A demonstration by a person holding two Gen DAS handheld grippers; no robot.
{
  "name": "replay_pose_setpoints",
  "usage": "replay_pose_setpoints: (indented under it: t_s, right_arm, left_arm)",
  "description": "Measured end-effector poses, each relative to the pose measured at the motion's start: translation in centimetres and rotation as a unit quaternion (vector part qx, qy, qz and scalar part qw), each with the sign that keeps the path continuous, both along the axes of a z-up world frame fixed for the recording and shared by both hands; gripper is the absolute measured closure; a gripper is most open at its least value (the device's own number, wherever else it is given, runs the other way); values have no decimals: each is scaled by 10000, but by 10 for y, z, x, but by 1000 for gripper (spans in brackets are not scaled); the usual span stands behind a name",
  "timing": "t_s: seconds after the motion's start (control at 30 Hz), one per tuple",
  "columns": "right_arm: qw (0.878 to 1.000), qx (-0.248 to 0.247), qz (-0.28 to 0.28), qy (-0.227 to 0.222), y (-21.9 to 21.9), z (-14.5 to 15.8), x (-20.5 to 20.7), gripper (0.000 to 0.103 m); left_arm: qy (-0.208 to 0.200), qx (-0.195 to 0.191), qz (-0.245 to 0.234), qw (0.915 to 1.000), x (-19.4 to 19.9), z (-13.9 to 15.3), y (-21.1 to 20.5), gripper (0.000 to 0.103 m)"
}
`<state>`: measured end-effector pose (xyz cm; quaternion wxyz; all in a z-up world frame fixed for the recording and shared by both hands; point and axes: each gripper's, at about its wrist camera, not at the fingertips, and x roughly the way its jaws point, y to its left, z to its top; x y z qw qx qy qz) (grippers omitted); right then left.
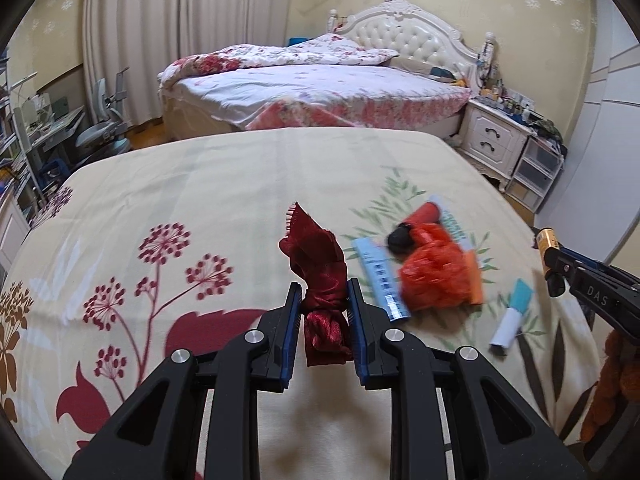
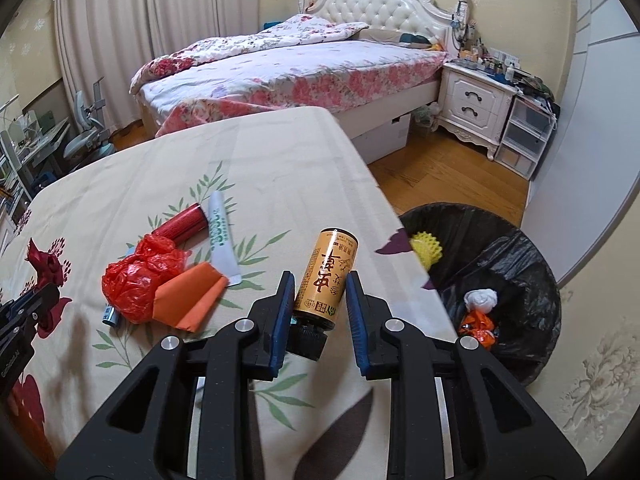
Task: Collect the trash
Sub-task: 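Carry the dark red bag and gold can over the black trash bin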
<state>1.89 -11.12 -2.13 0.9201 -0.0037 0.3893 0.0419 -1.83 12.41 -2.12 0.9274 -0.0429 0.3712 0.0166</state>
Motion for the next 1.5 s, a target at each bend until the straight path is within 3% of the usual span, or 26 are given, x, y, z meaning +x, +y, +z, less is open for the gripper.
replay_pose_setpoints:
  t_s: [0.43, 0.87, 1.5]
  right_arm:
    - [9975, 79, -683, -153, -74, 8, -6, 77]
    - [9921, 182, -1232, -173, -136, -1, 4, 77]
    - [9852, 282, -1692, 14, -184, -26, 35, 77]
  left_arm:
    - [-288, 18, -970, 9949, 21, 21, -90, 79]
    - [-290, 126, -1753, 9840, 55, 21, -177, 79]
    - [-93, 425, -2154, 9756, 114, -7, -262, 79]
